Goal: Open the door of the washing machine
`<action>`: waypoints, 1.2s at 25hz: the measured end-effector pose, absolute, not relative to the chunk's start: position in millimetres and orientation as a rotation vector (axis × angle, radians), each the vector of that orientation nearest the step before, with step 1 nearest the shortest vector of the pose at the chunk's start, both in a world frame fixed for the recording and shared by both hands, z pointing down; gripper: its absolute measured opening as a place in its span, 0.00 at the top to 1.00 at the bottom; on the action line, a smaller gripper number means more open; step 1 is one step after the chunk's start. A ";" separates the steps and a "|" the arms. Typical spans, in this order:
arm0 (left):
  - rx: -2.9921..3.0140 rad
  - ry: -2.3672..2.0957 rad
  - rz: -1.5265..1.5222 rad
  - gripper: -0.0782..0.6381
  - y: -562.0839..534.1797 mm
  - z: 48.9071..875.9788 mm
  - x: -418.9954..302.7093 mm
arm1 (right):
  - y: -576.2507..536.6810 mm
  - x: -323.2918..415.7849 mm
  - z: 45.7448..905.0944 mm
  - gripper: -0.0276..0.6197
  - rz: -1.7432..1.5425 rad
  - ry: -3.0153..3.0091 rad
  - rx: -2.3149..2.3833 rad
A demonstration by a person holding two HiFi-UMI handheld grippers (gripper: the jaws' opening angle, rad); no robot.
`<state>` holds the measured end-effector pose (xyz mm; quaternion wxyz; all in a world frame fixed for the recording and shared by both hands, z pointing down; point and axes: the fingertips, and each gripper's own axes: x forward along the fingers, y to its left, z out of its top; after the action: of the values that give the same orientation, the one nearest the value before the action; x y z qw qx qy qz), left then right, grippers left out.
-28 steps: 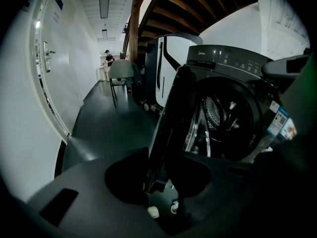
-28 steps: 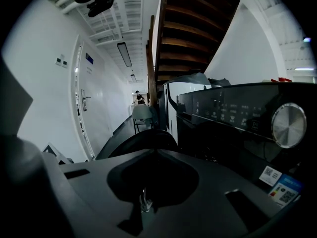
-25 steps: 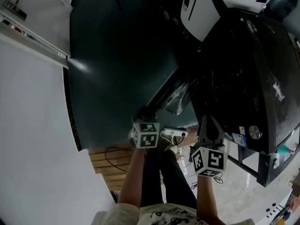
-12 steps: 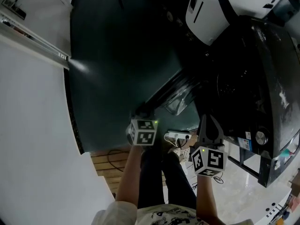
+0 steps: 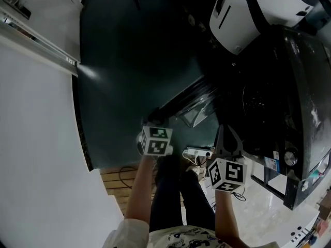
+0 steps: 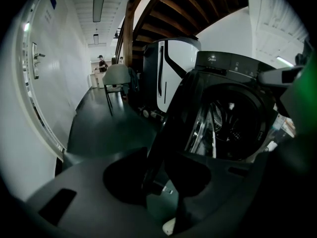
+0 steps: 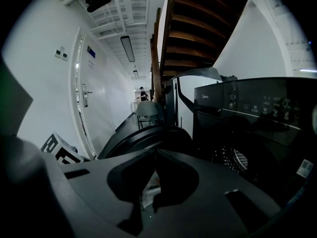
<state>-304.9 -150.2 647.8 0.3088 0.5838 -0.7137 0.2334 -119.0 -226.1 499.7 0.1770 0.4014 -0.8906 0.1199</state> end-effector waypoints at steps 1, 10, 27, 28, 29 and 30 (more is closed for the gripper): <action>1.544 -1.887 0.618 0.75 -151.5 648.2 -308.2 | -227.2 -121.6 500.2 0.93 0.338 -2.521 1.132; 1.567 -1.898 0.656 0.75 -165.9 647.4 -347.7 | -242.6 -143.3 498.3 0.93 0.316 -2.525 1.122; 1.600 -1.935 0.614 0.73 -197.8 648.4 -410.0 | -259.3 -175.8 513.9 0.93 0.320 -2.504 1.152; 1.600 -1.940 0.609 0.73 -199.3 647.7 -412.7 | -259.2 -176.8 514.0 0.93 0.318 -2.504 1.154; 1.601 -1.945 0.601 0.73 -201.1 646.2 -415.2 | -259.0 -177.7 514.1 0.93 0.317 -2.503 1.155; 1.605 -1.952 0.593 0.73 -203.2 644.1 -417.7 | -258.9 -178.6 514.2 0.93 0.315 -2.502 1.156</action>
<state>-417.7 -203.2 644.1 0.2697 0.5954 -0.7241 0.2200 -178.6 -258.9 514.2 0.1827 0.4097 -0.8868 0.1116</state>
